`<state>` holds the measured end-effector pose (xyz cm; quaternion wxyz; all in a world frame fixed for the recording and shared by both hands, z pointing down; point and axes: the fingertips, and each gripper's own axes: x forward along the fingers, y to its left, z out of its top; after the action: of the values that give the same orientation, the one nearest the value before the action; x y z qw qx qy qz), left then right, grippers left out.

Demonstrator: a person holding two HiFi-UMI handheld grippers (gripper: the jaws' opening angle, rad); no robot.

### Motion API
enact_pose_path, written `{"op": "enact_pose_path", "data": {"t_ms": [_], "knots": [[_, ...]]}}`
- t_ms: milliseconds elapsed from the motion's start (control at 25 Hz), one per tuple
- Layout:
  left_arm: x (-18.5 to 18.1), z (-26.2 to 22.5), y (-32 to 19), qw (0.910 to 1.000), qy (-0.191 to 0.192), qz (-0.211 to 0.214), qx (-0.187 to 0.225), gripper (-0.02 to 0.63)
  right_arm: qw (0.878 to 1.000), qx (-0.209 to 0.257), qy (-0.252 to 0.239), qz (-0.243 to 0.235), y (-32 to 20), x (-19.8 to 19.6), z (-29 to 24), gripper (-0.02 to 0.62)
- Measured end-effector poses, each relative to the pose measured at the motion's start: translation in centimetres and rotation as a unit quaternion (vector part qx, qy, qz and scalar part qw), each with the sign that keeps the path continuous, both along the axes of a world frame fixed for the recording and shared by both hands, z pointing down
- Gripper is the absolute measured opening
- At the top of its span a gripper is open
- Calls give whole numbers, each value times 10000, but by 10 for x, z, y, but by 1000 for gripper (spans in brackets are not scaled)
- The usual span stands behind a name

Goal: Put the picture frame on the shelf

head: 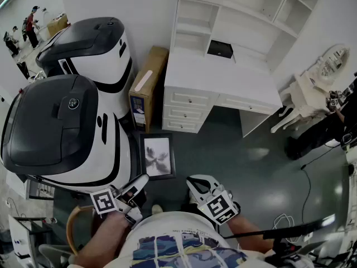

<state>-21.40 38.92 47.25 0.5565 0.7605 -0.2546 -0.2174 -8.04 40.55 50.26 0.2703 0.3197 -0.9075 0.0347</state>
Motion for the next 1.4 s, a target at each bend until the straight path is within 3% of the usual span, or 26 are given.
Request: {"op": "enact_pose_path", "data": {"t_ms": [200,480,960,1080,1160,1400], "knots": [[-4,1,0,9999,30,127,-40,77,9999,-13,6,163,3,-2,-5,25],[23,6,-29,9992,105,351,-178,77,9988,-123,-29,463,-19,24,1,25],[89,-11,-173,9988,-98,489,15,77,9978,22,-292,600,-159,87,-1,31],[111,-22,-210,9988,-107,469,-17,77,9976,-61,-337,599,-189,110,-1,64],[118,-28,-228,9991,-122,406,-1,77,9975,-152,-354,594,-202,119,2,100],[126,-30,-261,9995,-112,298,60,77,9961,-250,-496,680,-219,125,10,94]]}}
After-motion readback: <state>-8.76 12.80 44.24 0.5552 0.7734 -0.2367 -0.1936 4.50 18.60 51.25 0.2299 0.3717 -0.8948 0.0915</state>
